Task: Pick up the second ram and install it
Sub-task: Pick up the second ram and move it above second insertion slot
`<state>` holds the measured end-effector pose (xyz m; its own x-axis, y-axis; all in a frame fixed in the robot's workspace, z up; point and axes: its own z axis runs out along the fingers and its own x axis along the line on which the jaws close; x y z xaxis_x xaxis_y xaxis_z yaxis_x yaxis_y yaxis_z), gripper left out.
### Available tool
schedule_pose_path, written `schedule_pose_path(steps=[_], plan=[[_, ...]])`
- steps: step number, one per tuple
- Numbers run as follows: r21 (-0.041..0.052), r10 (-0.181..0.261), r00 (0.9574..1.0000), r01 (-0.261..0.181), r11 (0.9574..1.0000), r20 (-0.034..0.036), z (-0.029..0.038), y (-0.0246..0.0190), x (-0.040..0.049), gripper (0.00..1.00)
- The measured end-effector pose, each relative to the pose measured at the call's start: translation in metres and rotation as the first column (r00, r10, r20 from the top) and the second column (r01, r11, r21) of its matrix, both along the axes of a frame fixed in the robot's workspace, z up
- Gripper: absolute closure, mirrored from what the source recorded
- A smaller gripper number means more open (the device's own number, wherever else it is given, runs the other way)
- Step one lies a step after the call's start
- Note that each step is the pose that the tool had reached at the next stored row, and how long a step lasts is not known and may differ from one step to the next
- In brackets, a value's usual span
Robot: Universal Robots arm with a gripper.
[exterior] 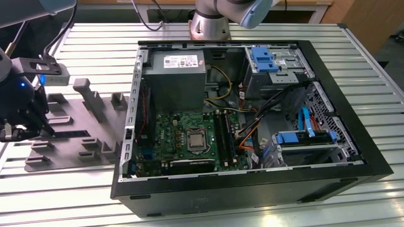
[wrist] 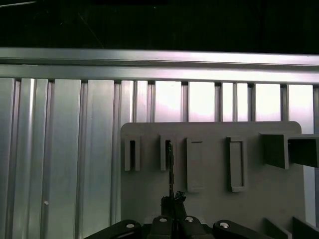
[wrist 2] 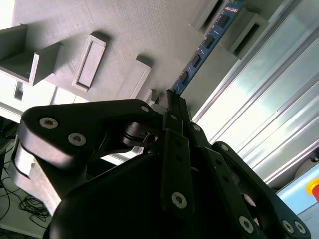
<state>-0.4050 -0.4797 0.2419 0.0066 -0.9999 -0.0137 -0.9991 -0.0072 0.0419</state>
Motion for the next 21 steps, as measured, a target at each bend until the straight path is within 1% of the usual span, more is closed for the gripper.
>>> schedule_pose_path(steps=[21], plan=[[-0.0001,0.000,1.0000,0.000,1.0000,-0.0001,0.0097,0.0000,0.0000,0.88]])
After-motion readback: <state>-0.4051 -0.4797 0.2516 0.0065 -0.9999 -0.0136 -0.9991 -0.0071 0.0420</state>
